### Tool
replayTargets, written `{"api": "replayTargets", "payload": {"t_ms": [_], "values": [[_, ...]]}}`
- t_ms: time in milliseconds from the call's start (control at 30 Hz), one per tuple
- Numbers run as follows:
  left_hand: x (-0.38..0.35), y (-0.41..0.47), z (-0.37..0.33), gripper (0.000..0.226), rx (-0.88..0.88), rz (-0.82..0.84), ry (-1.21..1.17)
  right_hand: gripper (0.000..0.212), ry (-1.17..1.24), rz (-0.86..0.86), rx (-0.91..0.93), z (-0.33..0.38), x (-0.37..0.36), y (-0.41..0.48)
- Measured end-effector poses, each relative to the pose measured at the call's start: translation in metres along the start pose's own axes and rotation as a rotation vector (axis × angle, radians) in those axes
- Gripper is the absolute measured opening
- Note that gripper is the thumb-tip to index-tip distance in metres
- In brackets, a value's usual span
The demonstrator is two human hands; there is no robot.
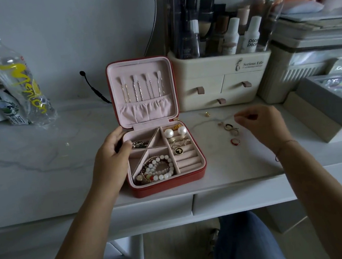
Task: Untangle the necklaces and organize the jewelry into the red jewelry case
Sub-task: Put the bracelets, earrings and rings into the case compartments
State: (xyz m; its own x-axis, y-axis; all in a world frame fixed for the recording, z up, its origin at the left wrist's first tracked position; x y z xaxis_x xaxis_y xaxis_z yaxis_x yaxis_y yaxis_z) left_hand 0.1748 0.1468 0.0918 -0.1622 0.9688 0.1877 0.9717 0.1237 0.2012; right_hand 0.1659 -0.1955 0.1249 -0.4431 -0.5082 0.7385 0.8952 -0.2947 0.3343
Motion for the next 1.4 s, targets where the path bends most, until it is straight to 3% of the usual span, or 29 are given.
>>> {"api": "replayTargets", "payload": {"t_ms": [467, 733, 900, 1200, 1400], "values": [[0.0, 0.0, 0.001, 0.04, -0.002, -0.009, 0.007, 0.003, -0.118, 0.078, 0.043, 0.005, -0.023, 0.009], [0.0, 0.0, -0.001, 0.04, 0.002, -0.006, 0.003, 0.007, 0.172, 0.047, -0.072, 0.0, -0.02, 0.008], [-0.001, 0.0, 0.0, 0.04, -0.007, 0.001, -0.003, 0.009, 0.142, 0.014, 0.022, 0.021, -0.011, 0.003], [0.0, 0.002, 0.003, 0.039, -0.015, 0.008, -0.01, 0.008, 0.241, 0.209, 0.369, 0.095, -0.03, -0.055], [0.0, 0.002, 0.005, 0.039, -0.015, 0.004, -0.028, 0.011, 0.181, 0.159, 0.499, 0.096, -0.035, -0.058]]}}
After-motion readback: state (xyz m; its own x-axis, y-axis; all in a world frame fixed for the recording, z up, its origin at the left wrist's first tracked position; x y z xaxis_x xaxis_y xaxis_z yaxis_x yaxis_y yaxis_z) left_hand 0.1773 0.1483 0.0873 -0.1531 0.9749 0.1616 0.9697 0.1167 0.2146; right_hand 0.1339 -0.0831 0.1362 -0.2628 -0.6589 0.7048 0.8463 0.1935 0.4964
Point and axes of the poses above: each hand's wrist, its own y-axis towards the middle knuckle, its own x-axis out of the back of the hand, z = x × y, the point moved 4 cm from there along y, towards the middle knuckle, and after that the axes turned 4 degrees about -y, right-handed, at the moved point
